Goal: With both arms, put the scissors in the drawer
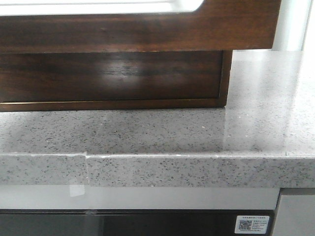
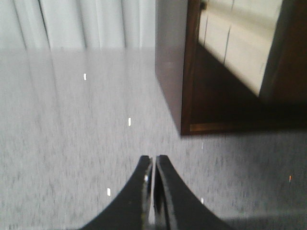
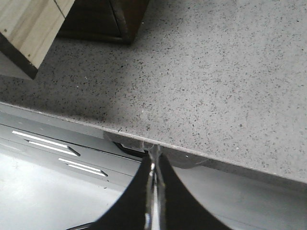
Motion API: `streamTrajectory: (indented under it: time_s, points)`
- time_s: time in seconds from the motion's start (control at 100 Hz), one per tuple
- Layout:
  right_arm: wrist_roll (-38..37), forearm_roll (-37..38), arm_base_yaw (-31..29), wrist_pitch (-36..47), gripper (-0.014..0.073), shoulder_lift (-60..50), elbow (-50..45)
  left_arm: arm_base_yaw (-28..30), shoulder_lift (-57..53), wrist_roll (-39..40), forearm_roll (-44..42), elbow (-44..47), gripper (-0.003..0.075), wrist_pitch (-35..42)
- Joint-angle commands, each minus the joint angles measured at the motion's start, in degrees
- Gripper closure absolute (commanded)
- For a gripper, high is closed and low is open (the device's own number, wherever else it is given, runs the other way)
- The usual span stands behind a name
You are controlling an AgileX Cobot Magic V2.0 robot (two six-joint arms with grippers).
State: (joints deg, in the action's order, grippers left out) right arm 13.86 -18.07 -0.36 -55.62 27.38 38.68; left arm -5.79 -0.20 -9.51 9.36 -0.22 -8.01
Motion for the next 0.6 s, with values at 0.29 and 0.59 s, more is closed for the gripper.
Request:
streamTrajectory:
  time_s: [0.29, 0.59]
  points:
    - [0.12, -0.40, -0.46, 3.44, 0.0662, 0.34, 1.19, -0.16, -1.83, 0.63, 3.39, 2.03, 0.0741, 5.13]
    - [0.12, -0.40, -0.46, 3.44, 0.0662, 0.34, 1.19, -0.16, -1.83, 0.63, 3.39, 2.03, 0.0741, 5.13]
